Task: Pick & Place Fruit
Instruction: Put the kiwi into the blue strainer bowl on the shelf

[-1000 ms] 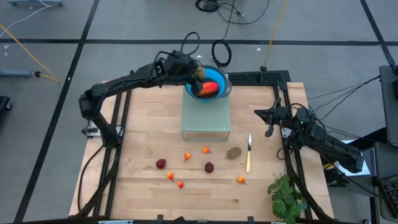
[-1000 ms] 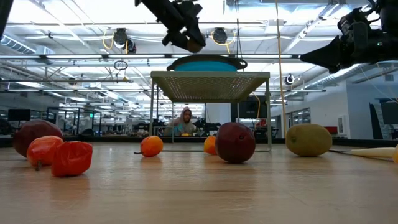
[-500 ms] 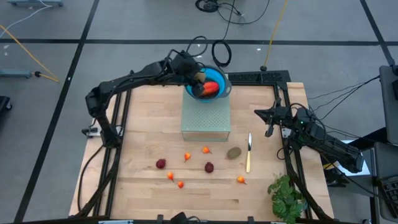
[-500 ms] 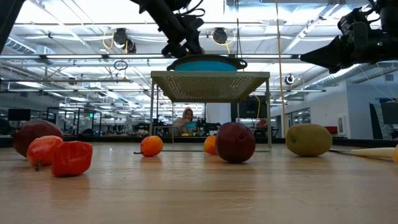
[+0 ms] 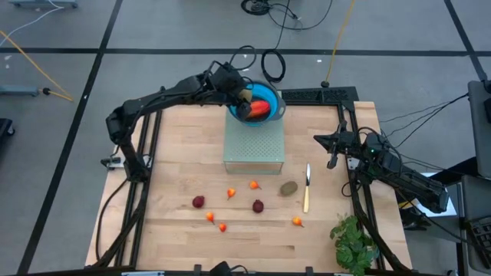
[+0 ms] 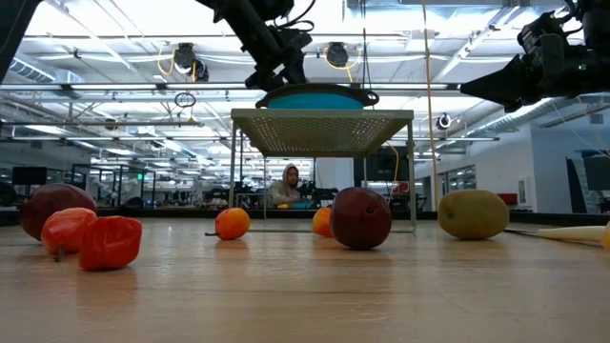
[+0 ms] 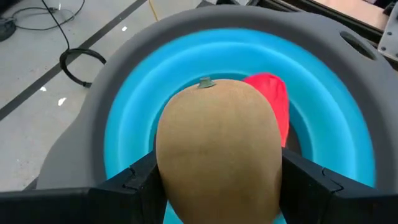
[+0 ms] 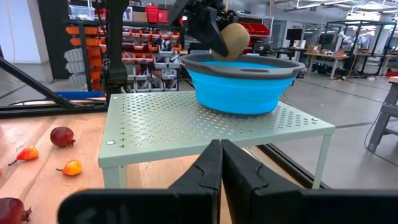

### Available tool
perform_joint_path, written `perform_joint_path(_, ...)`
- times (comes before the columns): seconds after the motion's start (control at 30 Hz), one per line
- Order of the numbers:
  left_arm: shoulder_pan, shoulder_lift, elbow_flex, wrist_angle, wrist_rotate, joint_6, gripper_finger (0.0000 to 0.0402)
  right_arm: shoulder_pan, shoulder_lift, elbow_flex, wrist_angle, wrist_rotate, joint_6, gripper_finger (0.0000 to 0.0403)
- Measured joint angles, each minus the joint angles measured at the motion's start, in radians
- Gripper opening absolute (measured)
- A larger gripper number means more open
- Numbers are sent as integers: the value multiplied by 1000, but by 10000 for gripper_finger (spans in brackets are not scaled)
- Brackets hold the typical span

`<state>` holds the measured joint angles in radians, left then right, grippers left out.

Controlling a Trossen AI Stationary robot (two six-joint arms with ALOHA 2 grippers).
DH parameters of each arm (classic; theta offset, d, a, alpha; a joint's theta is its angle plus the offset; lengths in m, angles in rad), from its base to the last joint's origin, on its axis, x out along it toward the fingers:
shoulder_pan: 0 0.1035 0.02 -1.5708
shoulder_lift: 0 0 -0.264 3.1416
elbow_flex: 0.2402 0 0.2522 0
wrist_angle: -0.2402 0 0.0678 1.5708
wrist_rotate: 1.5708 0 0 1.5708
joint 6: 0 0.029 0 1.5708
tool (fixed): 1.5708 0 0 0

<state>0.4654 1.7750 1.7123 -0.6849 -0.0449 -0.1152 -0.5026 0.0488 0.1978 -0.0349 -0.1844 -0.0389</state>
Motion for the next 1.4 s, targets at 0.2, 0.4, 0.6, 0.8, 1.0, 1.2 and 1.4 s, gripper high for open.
perform_joint_path(0.2, -3, 27, 0, -1, -3, 1, 234, 0, 0, 0, 0, 0, 1, 0)
perform_joint_path(0.4, 1, 32, 0, 3, -8, 9, 234, 0, 0, 0, 0, -1, 4, 0)
perform_joint_path(0.6, 1, 32, 0, 2, -8, 11, 234, 0, 0, 0, 0, -1, 4, 0)
perform_joint_path(0.8, 1, 32, 0, 2, -18, 11, 234, 0, 0, 0, 0, -1, 2, 0)
perform_joint_path(1.0, 1, 32, 0, 2, -62, 25, 235, 0, 0, 0, 0, -1, 1, 0)
perform_joint_path(1.2, 1, 32, 0, 2, -62, 27, 246, 0, 0, 0, 0, -1, 1, 0)
perform_joint_path(1.4, -4, 32, 0, 1, -64, 96, 301, 0, 0, 0, 0, -1, 1, 0)
